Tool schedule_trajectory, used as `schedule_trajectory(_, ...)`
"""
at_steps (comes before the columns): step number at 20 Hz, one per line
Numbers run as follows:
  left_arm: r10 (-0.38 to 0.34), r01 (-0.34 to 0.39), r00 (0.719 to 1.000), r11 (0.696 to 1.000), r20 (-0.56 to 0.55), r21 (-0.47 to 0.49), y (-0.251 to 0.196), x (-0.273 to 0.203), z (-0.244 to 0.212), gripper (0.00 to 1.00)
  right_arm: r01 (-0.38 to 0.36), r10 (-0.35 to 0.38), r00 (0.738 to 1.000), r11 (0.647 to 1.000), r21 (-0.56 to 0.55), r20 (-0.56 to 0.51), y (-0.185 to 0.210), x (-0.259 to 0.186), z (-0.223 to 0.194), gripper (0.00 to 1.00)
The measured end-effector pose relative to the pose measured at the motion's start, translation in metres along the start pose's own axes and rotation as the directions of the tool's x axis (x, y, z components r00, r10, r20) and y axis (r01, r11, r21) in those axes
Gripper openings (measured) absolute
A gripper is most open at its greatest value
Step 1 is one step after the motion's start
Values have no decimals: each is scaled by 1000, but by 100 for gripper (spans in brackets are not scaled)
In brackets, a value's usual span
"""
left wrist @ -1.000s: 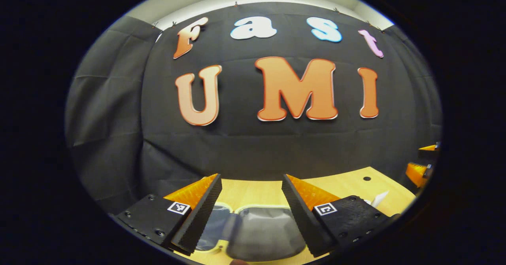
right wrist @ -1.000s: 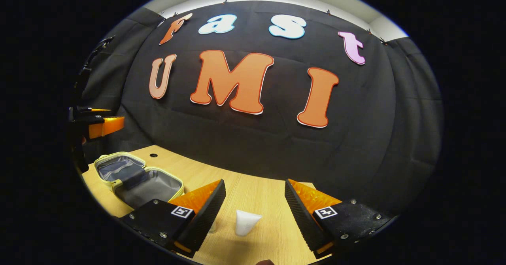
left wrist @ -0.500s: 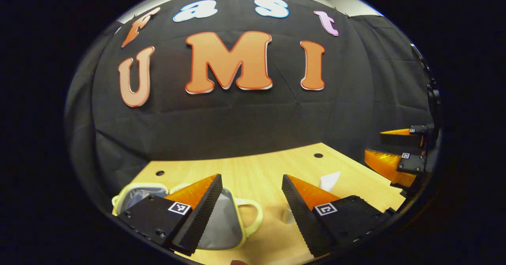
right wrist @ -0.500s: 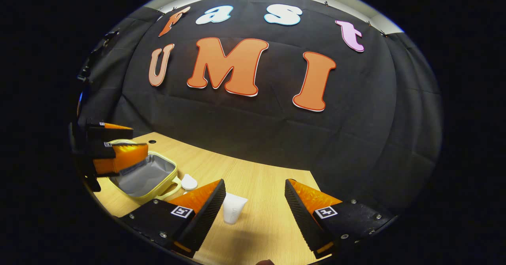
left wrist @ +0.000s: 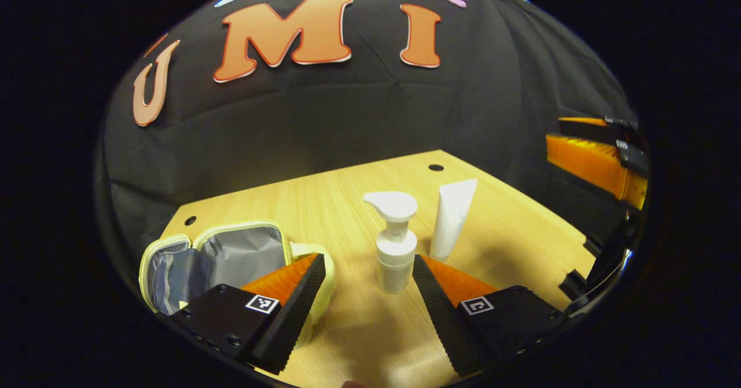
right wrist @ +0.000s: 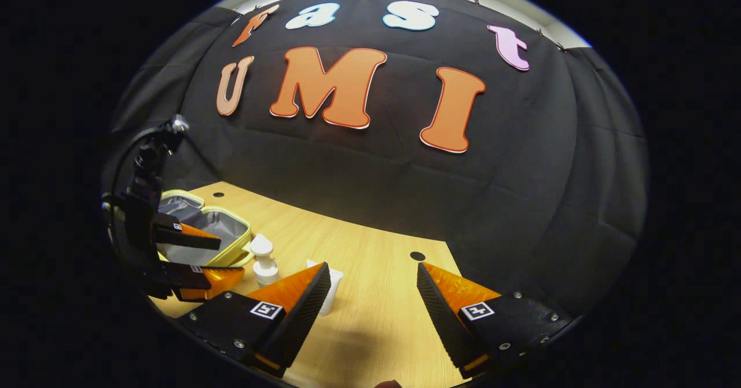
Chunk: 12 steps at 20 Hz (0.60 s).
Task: First open the suitcase, pack the skin care products into it, and then close the suitcase.
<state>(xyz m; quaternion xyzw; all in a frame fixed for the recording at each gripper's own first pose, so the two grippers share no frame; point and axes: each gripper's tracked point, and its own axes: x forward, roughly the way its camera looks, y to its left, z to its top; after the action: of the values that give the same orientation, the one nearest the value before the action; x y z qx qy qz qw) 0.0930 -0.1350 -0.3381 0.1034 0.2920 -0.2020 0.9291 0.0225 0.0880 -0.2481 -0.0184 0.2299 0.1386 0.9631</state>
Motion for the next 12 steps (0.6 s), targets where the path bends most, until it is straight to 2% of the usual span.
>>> schedule_trajectory(2, -12, 14, 999, 999, -46, 35, -6, 22, -15, 98, 1, -1, 1000, 1000, 2, -9, -4, -4, -6, 96)
schedule_trajectory(5, -2, 4, 999, 999, -44, 54, -14, 45, -29, 98, 15, -15, 999, 1000, -6, -30, -14, -8, -16, 96)
schedule_trajectory(9, -18, 18, 999, 1000, -32, 8, -27, 71, -40, 96, 27, -28, 998, 1000, -9, -52, -17, -12, -23, 96)
schedule_trajectory(12, -4, 4, 1000, 999, -11, -53, -32, 90, -43, 87, 28, -31, 997, 999, -29, -74, -21, -14, -31, 96)
